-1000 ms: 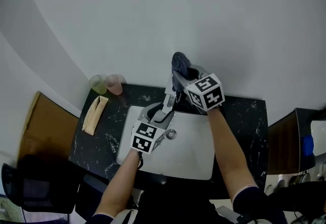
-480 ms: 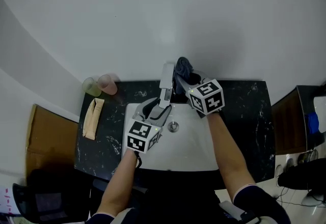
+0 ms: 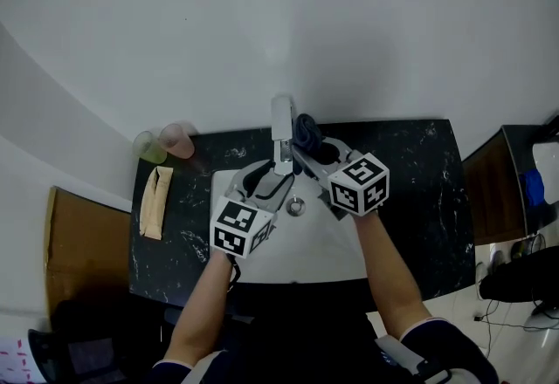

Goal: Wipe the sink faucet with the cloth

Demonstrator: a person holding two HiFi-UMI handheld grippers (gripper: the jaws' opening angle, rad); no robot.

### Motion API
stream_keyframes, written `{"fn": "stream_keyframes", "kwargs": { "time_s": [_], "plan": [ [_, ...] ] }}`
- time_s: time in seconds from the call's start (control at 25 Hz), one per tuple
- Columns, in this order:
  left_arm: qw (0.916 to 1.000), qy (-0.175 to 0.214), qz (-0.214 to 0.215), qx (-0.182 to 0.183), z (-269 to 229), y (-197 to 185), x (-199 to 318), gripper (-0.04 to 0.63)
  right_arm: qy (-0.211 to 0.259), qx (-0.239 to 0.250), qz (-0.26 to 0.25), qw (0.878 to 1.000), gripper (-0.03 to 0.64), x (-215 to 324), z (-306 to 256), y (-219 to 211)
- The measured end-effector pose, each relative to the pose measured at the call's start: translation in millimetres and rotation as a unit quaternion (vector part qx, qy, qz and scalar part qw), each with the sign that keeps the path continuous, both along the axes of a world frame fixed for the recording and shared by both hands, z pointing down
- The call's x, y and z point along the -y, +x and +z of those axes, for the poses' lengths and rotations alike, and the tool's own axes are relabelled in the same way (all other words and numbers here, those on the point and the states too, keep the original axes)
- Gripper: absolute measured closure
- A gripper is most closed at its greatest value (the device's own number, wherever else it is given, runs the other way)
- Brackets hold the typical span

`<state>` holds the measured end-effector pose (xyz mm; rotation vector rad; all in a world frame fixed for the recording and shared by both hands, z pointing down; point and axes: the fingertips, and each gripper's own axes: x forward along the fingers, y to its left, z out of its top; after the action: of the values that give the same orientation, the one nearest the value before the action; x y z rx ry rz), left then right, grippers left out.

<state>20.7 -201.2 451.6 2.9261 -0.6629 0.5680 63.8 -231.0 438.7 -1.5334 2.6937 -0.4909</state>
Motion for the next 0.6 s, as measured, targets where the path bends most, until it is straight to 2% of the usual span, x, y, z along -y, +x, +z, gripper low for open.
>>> {"fn": "stream_keyframes", "kwargs": {
  "time_s": [0.24, 0.48, 0.6],
  "plan": [
    [0.9999, 0.000, 0.015, -0.002, -1, -5, -8, 0.397, -0.002, 0.027, -0.034, 0.999, 0.541, -38, -2, -17],
    [0.9999, -0.005, 0.010, -0.002, 2, -14, -11, 0.398, -0.010, 0.054, -0.060, 0.997, 0.541, -57, 2, -29],
    [0.9999, -0.006, 0.010, 0.000, 3, -16, -11, 0.399, -0.008, 0.026, -0.050, 0.998, 0.540, -55, 2, -27]
  ]
}}
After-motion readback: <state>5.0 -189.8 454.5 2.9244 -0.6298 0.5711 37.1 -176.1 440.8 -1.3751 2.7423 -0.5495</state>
